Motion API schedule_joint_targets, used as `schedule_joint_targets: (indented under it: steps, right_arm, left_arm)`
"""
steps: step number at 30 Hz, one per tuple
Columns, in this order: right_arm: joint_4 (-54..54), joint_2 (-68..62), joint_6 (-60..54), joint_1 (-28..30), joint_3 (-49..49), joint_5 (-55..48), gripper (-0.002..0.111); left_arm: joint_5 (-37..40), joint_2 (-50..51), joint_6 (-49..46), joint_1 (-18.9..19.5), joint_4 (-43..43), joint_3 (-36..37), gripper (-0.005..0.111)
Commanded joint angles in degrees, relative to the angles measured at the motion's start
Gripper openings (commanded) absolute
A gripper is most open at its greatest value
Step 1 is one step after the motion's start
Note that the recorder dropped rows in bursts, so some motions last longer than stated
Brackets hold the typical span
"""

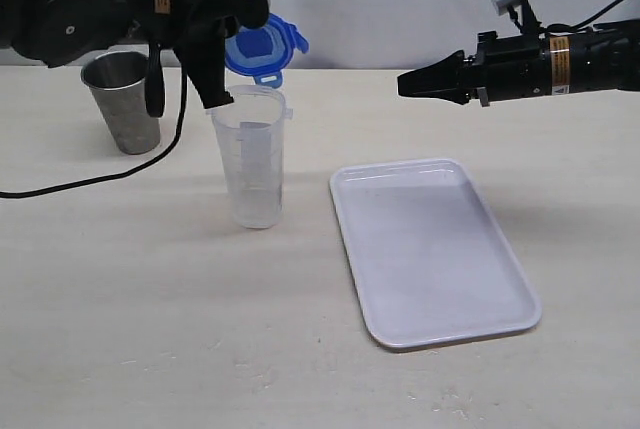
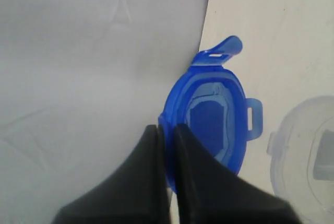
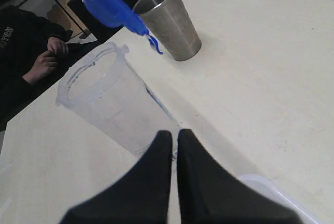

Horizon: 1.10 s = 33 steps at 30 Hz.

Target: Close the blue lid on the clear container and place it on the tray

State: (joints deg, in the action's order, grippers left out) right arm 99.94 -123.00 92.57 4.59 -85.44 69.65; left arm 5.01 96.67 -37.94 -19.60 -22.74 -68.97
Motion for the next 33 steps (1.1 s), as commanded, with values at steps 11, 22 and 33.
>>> schedule_joint_targets:
  steps: [11, 22, 33]
  right_arm:
    - [-0.1, 0.6, -0.5, 0.0, 0.3, 0.3, 0.004]
    - [-0.1, 0.6, -0.5, 0.0, 0.3, 0.3, 0.004]
    - [0.0, 0.6, -0.5, -0.1, 0.3, 0.3, 0.004]
  left_arm:
    - [4.1, -0.2, 0.4, -0.5, -0.9, -0.4, 0.0]
    - [3.4, -1.7, 0.4, -0.5, -0.8, -0.4, 0.0]
    - [6.2, -1.7, 0.1, -3.7, -6.8, -0.4, 0.0]
